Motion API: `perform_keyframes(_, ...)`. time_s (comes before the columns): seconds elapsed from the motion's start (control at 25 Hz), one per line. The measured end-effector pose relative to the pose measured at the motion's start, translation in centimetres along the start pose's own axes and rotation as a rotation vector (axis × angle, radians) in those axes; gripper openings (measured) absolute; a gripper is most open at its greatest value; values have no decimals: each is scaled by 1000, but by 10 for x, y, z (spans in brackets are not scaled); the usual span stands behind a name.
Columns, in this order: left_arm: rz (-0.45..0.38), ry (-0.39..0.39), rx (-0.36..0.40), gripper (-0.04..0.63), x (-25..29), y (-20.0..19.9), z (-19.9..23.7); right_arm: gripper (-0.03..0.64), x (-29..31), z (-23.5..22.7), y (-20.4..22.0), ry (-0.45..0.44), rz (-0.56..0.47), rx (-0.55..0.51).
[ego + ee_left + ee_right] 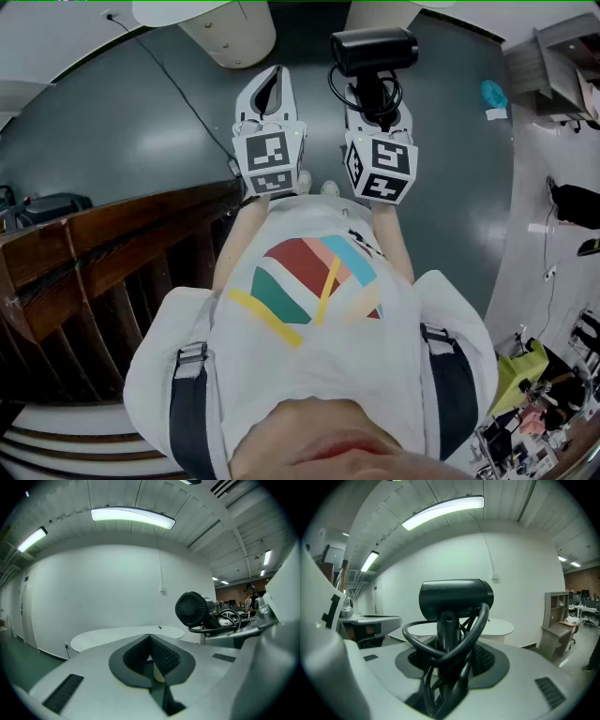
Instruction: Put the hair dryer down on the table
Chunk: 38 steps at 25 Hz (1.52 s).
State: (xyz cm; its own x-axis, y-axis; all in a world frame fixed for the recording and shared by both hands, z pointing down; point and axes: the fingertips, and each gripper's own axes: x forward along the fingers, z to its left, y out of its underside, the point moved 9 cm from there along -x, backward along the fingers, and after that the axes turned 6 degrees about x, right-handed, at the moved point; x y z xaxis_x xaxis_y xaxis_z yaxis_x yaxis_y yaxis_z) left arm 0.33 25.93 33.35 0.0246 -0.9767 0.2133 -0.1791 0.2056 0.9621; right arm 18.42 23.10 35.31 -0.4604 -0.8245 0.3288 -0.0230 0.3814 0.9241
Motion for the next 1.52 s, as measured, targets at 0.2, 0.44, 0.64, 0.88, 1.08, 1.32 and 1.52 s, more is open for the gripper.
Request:
perform_keyframes(0.2,-9,-12,4,14,0,-5,-7,216,-4,-8,-4,-7,-15,-3)
perform_keyframes(0.44,-4,-34,7,14,-3,-7,-18,216,-9,-22,-4,-12,-14,3)
perform_keyframes(0.64,4,-59,4,14,-3,-7,-23,216,-12,-31,-4,-40,-40,28)
perform_keyframes(0.88,3,-79,-4,14,-5,-2,-26,216,-17,-36,-3,-57,-54,28)
perform_keyframes(1.08,-9,-87,7,14,-5,-9,-34,216,-22,-50,-9,-49,-67,8)
perform_keyframes(1.32,-26,-117,13,14,-3,-12,-23,216,-27,-55,-14,-27,-102,2)
perform_keyframes(1.52,-62,-135,22,14,15,-15,-18,216,-17,-72,-18,-5,-130,3)
